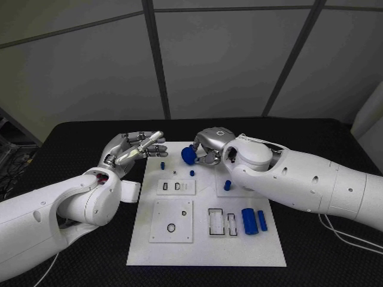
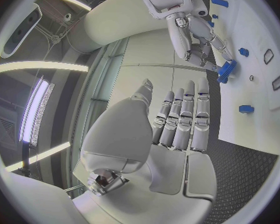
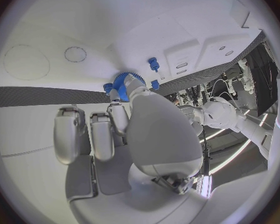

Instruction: Assemble the parts on the task board

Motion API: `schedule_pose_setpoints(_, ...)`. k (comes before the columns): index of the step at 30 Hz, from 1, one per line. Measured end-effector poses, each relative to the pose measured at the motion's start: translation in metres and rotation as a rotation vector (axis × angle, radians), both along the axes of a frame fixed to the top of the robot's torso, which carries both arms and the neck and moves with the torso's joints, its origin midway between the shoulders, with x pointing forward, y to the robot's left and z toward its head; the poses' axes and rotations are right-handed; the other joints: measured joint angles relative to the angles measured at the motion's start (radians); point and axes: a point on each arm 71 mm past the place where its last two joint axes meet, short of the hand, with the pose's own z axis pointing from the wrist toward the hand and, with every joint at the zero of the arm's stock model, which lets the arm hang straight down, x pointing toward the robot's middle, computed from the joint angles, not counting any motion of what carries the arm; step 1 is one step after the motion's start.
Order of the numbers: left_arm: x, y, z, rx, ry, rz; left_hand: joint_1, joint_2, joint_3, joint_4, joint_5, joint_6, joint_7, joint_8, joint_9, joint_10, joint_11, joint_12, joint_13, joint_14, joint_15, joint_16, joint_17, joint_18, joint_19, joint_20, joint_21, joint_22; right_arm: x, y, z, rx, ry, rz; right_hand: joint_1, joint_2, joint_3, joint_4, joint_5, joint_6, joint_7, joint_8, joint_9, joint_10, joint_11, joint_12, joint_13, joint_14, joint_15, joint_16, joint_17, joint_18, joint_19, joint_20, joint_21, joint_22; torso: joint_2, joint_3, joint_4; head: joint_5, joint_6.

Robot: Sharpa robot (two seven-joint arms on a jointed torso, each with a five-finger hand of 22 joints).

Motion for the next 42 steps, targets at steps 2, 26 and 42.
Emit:
schedule_pose_setpoints(2, 0.0000, 0.0000, 0.0000, 0.000, 0.000, 0.000, 0.000, 0.000, 0.000, 0.000, 0.000, 0.000, 0.000, 0.000, 0.000, 0.000, 0.000, 0.000, 0.000, 0.000, 0.000, 0.000, 0.000, 0.000, 0.000, 0.000, 0.000, 0.000, -0.0006, -0.0005, 0.0002, 0.000, 0.000, 0.001, -0.002, -0.002, 0.000, 0.000, 0.000, 0.000, 0.000, 0.000, 0.000, 0.000, 0.000, 0.000, 0.000, 0.000, 0.000, 0.000, 0.000, 0.000, 0.000, 0.000, 0.000, 0.000, 0.000, 0.0000, -0.0001, 0.000, 0.000)
schedule_pose_setpoints(26, 0.0011, 0.0009, -0.0011, 0.002, 0.006, 0.002, 0.000, 0.000, 0.000, 0.000, 0.000, 0.000, 0.000, -0.005, 0.000, 0.000, 0.000, 0.000, 0.000, 0.000, 0.000, -0.006, 0.000, 0.000, 0.000, 0.000, 0.000, 0.000, -0.0051, 0.0008, 0.0048, 0.042, -0.031, 0.005, -0.062, -0.036, -0.006, 0.039, -0.026, -0.031, 0.005, -0.018, -0.003, -0.007, 0.007, -0.005, -0.004, 0.000, 0.007, 0.004, 0.000, 0.000, 0.000, 0.008, 0.000, 0.000, 0.000, -0.0011, 0.0014, -0.002, 0.000)
schedule_pose_setpoints(42, 0.0012, 0.0007, -0.0014, 0.003, 0.010, -0.001, 0.000, 0.000, -0.006, 0.000, 0.000, 0.000, 0.000, -0.008, 0.000, -0.004, 0.004, -0.005, 0.000, 0.000, 0.000, -0.006, 0.001, 0.000, 0.000, 0.000, 0.000, -0.001, -0.0045, 0.0067, 0.0045, 0.050, -0.023, 0.003, -0.071, -0.045, -0.003, 0.048, -0.026, -0.037, 0.006, -0.022, -0.002, -0.011, 0.011, -0.009, -0.008, -0.004, 0.011, 0.004, 0.000, 0.000, 0.000, 0.015, 0.000, 0.000, 0.000, -0.0012, 0.0014, -0.006, -0.002)
